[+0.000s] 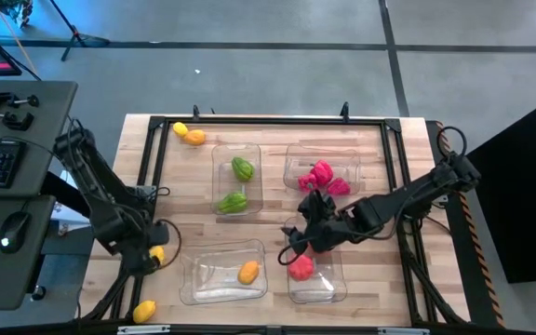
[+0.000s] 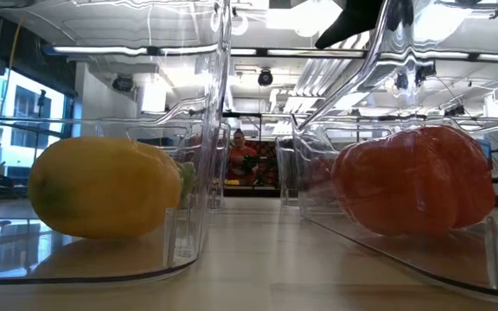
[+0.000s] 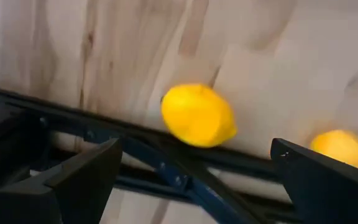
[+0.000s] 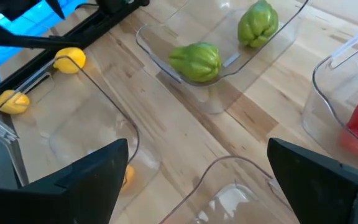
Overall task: Sort produce into baskets
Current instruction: Put the bottom left yellow lemon into the bottom left transparent bin
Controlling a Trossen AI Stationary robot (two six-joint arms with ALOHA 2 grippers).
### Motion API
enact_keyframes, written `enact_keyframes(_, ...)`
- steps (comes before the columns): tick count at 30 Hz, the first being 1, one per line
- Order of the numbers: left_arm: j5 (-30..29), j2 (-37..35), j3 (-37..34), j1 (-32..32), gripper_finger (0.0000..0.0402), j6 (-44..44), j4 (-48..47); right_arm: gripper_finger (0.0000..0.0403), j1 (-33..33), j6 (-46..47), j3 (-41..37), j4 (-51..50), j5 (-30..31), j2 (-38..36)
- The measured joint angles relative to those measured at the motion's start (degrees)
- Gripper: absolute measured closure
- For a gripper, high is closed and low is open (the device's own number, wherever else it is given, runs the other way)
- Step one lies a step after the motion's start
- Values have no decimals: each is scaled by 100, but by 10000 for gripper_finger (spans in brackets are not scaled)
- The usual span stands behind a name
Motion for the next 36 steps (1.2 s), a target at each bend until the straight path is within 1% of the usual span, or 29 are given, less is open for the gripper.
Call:
enact_keyframes(5,952,405,-602,36,2,485,958,27,-2,129,0,33,22,0)
enact_keyframes(8,1070,702,-793,34,2,713,1098,27,0,151,0,32,22,0)
enact_keyframes(13,760,1054,-905,36,2,1248,1154,27,-2,299,0,33,26,0)
enact_keyframes(18,731,1237,-1177,36,2,1732,1455,27,-2,343,0,34,26,0)
enact_keyframes(26,226,1310,-1382,36,2,1804,1611,27,0,343,0,45,26,0)
enact_keyframes(36,-314,1304,-1446,32,2,2321,1825,27,-1,330,0,34,24,-2)
